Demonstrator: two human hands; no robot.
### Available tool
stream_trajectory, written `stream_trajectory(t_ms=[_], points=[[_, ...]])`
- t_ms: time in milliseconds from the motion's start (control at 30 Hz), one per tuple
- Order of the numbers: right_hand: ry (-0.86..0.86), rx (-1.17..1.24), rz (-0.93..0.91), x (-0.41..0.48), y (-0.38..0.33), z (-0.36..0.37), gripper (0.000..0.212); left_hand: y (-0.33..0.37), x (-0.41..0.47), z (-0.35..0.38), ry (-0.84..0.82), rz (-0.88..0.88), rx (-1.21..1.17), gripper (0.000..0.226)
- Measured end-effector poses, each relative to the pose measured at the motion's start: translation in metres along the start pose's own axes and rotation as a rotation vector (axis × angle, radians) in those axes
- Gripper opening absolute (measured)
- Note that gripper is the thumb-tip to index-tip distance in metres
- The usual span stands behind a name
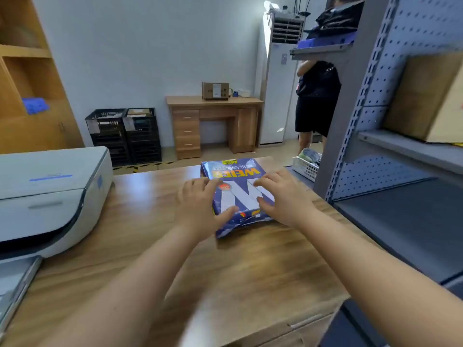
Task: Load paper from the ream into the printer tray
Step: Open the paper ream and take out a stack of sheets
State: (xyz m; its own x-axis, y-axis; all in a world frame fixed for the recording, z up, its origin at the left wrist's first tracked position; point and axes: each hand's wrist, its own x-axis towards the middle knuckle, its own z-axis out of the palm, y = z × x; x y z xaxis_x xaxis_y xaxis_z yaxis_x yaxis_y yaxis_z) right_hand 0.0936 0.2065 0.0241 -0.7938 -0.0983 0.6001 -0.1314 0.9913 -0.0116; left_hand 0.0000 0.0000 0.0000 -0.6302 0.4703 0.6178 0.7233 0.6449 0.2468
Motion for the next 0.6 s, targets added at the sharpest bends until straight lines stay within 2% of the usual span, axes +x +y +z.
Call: stream_trajectory(t_ms=[167, 367, 533, 600], points=[[-0.026, 0.002, 0.110, -0.022, 0.004, 0.019, 0.028, 0.019, -0.010, 0.038, -0.060, 0.039, 0.000, 0.061], [-0.074, 0.098, 0.344, -0.036, 0.014, 0.047, 0.034, 0.027, -0.016, 0.069, -0.073, 0.057, -0.014, 0.057], [-0.148, 0.313, 0.502, -0.043, 0.014, 0.074, 0.057, 0.028, -0.022, 0.084, -0.110, -0.020, -0.046, 0.052], [-0.123, 0.368, 0.530, -0.043, 0.016, 0.082, 0.055, 0.024, -0.020, 0.087, -0.135, -0.026, -0.066, 0.050]])
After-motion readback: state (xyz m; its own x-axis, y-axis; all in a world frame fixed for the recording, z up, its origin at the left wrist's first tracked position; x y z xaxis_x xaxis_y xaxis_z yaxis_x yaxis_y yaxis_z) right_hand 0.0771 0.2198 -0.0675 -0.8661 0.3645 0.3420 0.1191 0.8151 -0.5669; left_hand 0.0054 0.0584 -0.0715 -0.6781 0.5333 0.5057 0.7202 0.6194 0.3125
